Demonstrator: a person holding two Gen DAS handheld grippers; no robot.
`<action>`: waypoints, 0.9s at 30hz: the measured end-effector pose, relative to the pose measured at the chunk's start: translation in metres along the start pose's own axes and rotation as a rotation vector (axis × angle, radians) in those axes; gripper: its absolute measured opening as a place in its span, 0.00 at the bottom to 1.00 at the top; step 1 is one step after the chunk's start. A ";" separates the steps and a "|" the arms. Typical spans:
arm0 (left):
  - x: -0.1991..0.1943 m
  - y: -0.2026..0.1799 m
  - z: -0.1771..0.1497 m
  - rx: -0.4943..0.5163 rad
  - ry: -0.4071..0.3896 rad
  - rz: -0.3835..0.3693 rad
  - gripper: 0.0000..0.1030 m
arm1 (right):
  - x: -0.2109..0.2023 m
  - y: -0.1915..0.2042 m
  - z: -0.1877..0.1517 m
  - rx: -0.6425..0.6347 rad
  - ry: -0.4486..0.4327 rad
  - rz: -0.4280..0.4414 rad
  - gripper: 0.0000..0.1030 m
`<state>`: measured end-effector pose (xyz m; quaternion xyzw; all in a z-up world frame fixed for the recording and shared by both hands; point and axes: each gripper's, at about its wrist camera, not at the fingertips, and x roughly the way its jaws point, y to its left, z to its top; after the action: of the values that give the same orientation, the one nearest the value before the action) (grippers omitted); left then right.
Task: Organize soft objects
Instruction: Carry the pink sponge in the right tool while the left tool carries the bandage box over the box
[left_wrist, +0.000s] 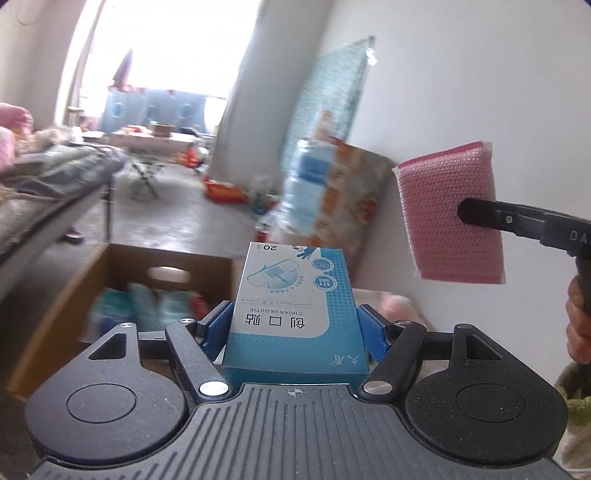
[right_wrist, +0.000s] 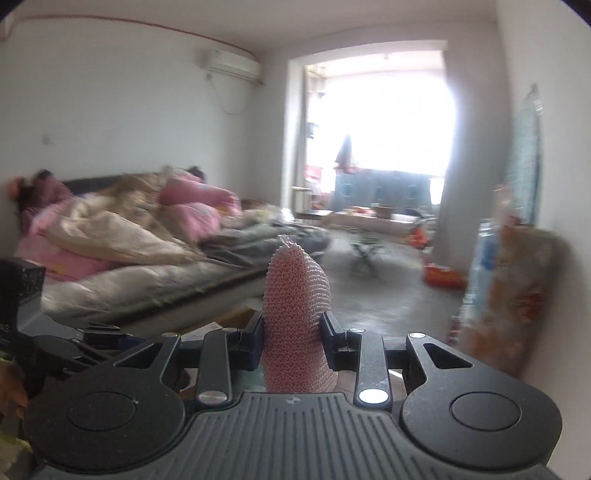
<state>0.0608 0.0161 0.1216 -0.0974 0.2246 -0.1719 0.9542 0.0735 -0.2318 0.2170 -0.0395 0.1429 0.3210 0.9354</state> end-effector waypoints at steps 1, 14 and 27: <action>-0.006 0.011 0.003 -0.003 -0.008 0.031 0.69 | 0.017 0.005 0.004 0.020 0.006 0.044 0.33; 0.082 0.145 0.005 0.025 0.282 0.356 0.69 | 0.262 0.032 -0.037 0.330 0.403 0.267 0.33; 0.141 0.195 -0.023 0.176 0.594 0.436 0.70 | 0.358 0.039 -0.093 0.483 0.682 0.198 0.34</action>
<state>0.2242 0.1404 -0.0058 0.0893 0.4912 -0.0040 0.8665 0.2970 -0.0059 0.0237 0.0907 0.5182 0.3351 0.7817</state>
